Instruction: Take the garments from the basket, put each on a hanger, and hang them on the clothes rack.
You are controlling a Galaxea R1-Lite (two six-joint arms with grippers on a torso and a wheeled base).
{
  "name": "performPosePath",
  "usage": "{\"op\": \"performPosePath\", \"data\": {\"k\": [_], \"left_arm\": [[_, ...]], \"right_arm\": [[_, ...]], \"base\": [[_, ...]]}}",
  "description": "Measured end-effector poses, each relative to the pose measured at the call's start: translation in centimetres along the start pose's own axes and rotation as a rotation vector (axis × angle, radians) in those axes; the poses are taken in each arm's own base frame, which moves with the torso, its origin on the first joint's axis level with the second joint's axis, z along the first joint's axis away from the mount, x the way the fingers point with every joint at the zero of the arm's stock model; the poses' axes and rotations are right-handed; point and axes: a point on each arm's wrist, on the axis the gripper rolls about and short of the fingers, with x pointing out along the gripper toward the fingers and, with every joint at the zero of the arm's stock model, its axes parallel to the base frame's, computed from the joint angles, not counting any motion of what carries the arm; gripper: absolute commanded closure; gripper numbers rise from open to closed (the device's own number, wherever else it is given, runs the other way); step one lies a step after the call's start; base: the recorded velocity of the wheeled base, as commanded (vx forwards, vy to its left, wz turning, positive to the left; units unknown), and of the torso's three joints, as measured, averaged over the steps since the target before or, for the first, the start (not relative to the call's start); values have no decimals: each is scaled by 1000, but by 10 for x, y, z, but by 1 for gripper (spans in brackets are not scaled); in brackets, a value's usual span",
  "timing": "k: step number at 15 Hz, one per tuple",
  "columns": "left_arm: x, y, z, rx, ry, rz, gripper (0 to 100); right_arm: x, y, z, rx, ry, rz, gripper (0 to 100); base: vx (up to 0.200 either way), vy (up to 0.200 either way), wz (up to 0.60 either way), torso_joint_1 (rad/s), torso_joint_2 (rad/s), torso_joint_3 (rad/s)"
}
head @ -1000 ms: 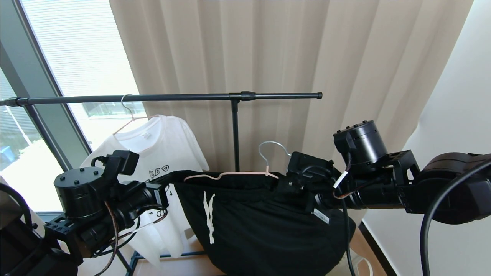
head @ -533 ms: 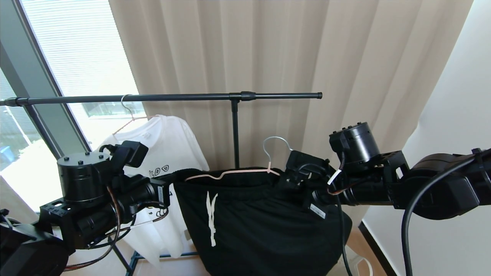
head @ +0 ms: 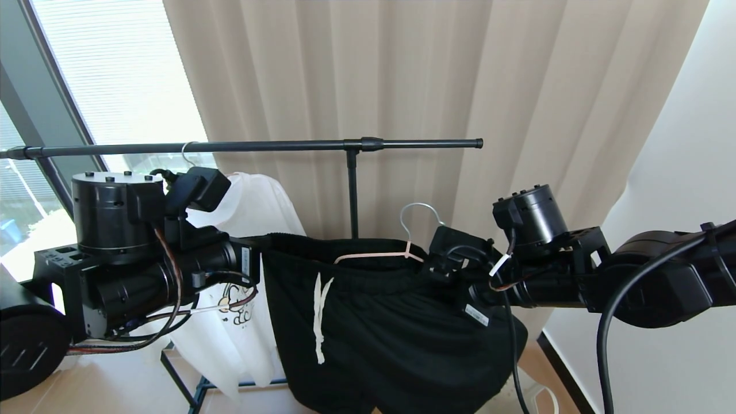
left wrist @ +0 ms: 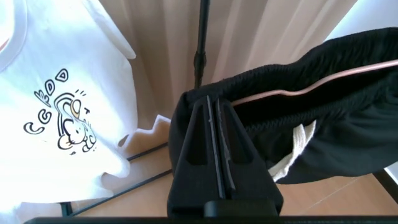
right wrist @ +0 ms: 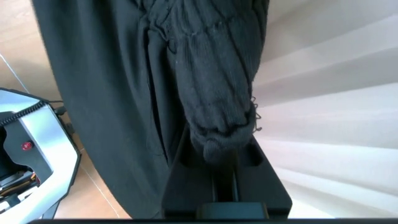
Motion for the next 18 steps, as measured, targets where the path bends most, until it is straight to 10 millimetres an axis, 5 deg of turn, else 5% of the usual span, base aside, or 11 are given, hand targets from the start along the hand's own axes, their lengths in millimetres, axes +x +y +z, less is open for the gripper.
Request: {"op": "performPosePath", "data": {"k": [7, 18], "left_arm": [[-13, -23, 30, 29, 9, -75, 100], [-22, -62, 24, 94, 93, -194, 100]], "right_arm": [[9, -1, 0, 1, -7, -9, 100], [15, -6, 11, 116, -57, -30, 100]], "base": [[0, 0, 0, 0, 0, 0], [0, 0, 0, 0, 0, 0]]}}
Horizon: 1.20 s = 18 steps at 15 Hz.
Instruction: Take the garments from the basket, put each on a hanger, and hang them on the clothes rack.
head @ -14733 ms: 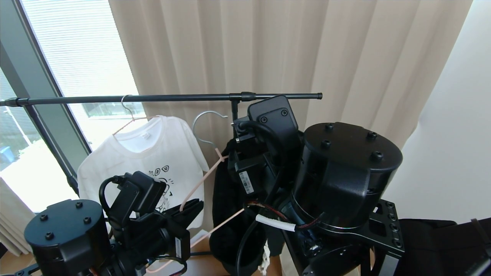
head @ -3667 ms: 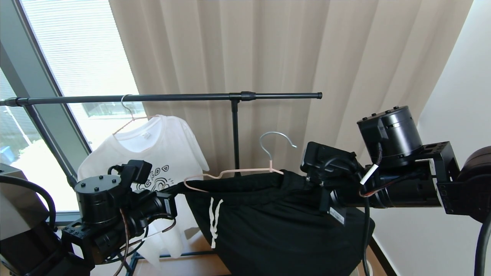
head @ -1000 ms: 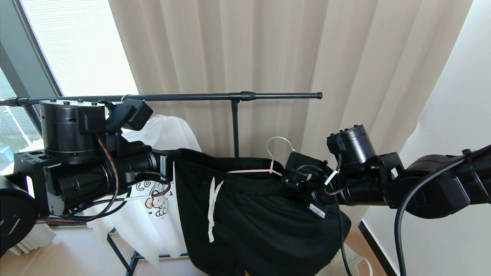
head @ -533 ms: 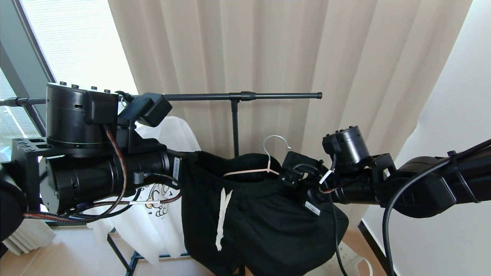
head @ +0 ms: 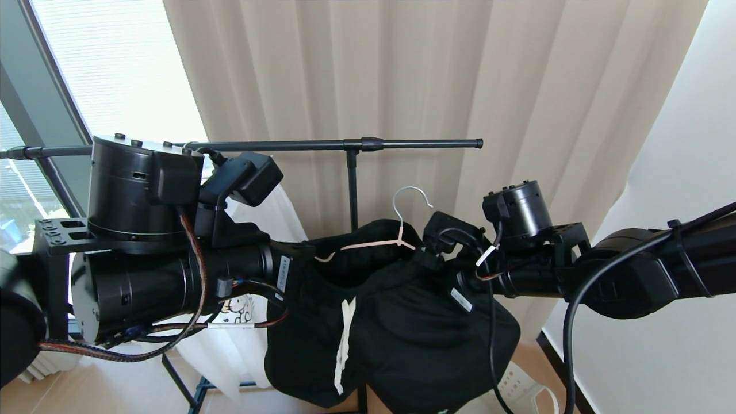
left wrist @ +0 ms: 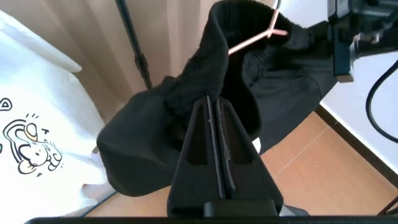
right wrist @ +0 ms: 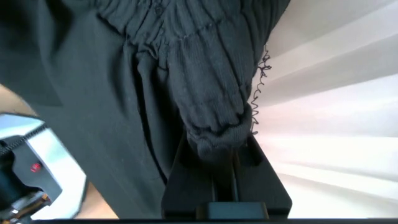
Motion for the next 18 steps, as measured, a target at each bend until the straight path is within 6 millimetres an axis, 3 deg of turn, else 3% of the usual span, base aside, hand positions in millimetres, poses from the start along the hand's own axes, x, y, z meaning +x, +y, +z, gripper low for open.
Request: {"op": "performPosePath", "data": {"k": [13, 18], "left_arm": [[25, -27, -23, -36, 112, -48, 100], [32, -32, -30, -72, 148, -54, 100]], "right_arm": [[-11, 2, 11, 76, -138, 59, 100], [-12, 4, 12, 68, -269, 101, 100]], "base": [[0, 0, 0, 0, 0, 0], [0, 0, 0, 0, 0, 0]]}}
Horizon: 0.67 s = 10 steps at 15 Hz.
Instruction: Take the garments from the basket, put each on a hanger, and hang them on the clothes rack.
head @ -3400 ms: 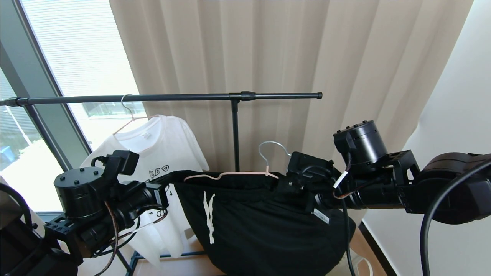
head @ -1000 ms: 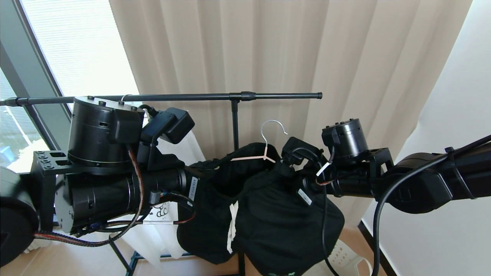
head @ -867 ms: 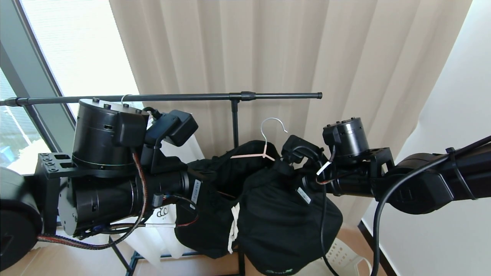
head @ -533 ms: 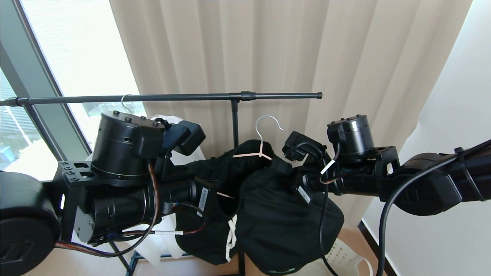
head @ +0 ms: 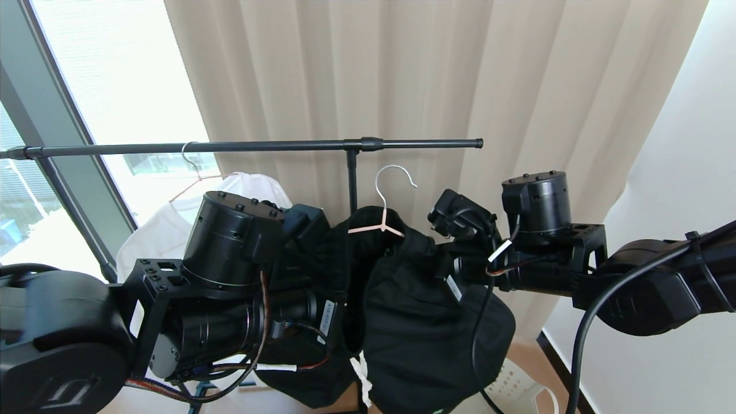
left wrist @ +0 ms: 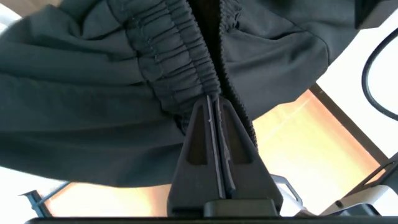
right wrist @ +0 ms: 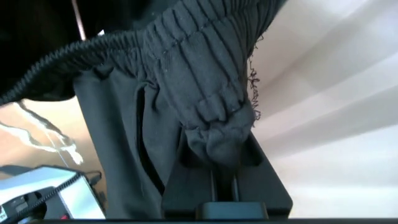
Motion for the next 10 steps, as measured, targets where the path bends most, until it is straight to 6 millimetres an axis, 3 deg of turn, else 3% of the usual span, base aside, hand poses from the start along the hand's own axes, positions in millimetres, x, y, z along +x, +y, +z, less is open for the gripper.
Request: {"op": "performPosePath", "data": {"k": [10], "left_arm": [[17, 1, 0, -47, -8, 6, 100]], "right_arm": [[-8, 8, -6, -8, -142, 105, 100]], "base": [[0, 0, 0, 0, 0, 0]]}}
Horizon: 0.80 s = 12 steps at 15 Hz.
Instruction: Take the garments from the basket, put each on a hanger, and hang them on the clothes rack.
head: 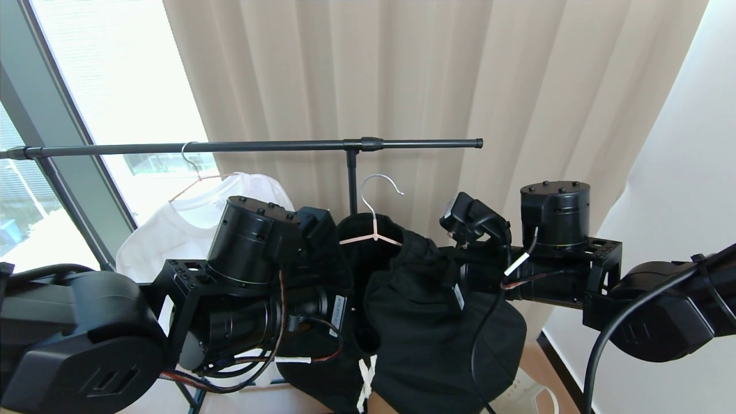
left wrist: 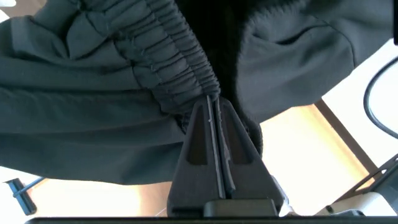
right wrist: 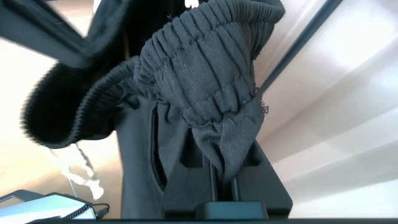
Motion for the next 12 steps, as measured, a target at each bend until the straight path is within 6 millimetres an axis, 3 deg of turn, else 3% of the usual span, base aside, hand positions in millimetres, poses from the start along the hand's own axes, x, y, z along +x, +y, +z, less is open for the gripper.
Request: {"op": "performPosePath", "data": {"k": [12], "left_arm": [[7, 1, 2, -9, -20, 7, 100]], "right_arm": [[-16, 10, 6, -21, -34, 15, 100]], "base": [[0, 0, 0, 0, 0, 0]]}}
